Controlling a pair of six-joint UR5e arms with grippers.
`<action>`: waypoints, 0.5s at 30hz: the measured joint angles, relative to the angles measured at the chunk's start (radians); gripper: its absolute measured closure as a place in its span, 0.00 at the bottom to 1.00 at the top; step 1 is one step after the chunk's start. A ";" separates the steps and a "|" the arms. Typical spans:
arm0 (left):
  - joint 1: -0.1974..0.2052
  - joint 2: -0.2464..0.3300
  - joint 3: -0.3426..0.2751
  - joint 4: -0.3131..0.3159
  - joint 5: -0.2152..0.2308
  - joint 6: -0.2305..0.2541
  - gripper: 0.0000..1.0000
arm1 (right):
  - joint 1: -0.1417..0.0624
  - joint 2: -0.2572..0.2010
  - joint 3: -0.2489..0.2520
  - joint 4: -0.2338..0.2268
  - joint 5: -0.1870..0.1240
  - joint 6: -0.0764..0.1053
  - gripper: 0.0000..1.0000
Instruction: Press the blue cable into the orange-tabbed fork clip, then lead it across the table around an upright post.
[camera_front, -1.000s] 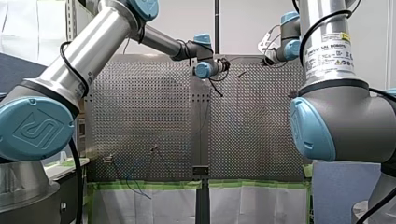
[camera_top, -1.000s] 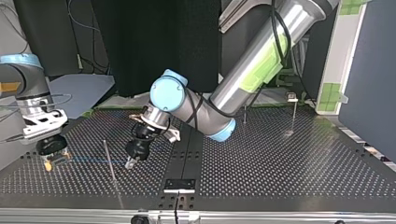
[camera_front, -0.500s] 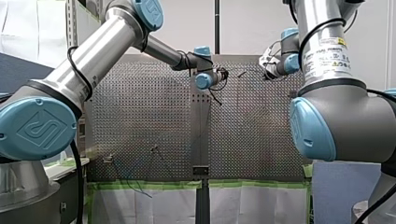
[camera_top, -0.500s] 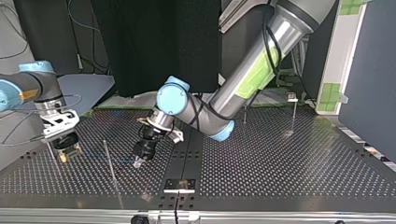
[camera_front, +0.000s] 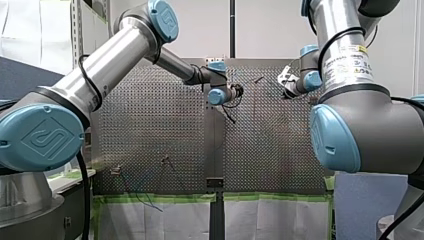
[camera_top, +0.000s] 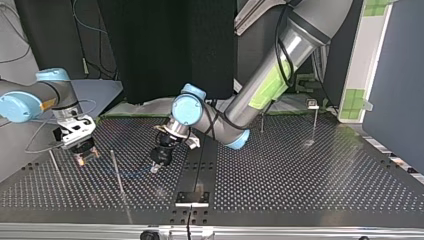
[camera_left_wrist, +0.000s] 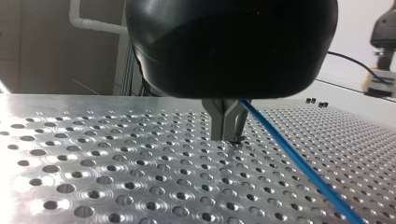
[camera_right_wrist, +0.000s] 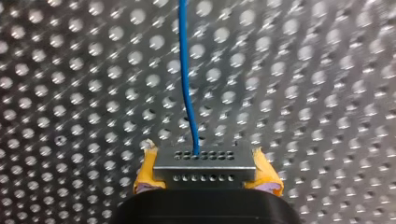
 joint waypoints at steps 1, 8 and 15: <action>0.001 0.000 0.000 0.000 0.000 0.001 1.00 | 0.002 0.009 0.000 0.000 0.001 -0.003 0.97; 0.005 -0.024 0.000 -0.007 0.016 0.019 1.00 | 0.007 0.050 0.011 0.003 0.034 -0.024 0.97; 0.004 -0.035 0.000 -0.016 0.021 0.037 0.67 | 0.008 0.075 0.028 -0.002 0.062 -0.038 0.97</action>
